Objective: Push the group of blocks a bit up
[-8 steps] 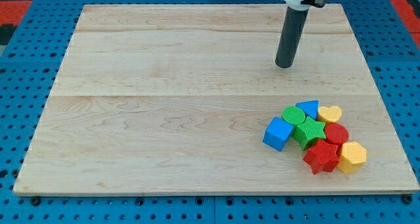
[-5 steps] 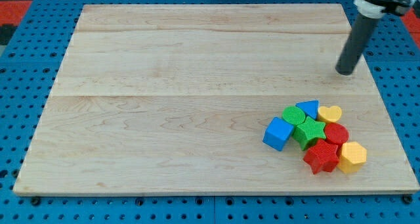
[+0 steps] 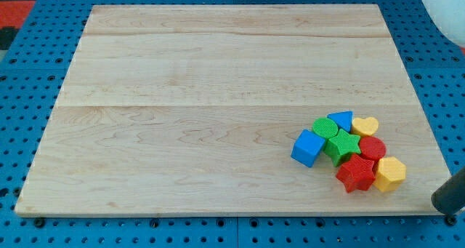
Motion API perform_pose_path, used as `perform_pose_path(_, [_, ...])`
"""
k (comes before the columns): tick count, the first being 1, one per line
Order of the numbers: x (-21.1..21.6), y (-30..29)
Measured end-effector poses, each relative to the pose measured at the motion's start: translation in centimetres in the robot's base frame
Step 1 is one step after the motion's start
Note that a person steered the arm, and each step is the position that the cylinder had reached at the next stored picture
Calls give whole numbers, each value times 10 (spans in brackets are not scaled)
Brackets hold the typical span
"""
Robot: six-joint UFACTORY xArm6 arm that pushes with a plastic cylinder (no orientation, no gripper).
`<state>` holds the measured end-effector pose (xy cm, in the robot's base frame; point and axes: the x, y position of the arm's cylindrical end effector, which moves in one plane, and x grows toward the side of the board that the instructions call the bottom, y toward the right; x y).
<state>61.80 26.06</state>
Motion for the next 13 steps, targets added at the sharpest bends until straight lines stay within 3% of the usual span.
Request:
perform_pose_path(2, [-21, -62])
perform_pose_path(3, [-29, -66])
perform_pose_path(6, [-4, -77])
perform_pose_path(10, [-14, -71])
perform_pose_path(11, [-14, -35])
perform_pose_path(13, [-36, -29])
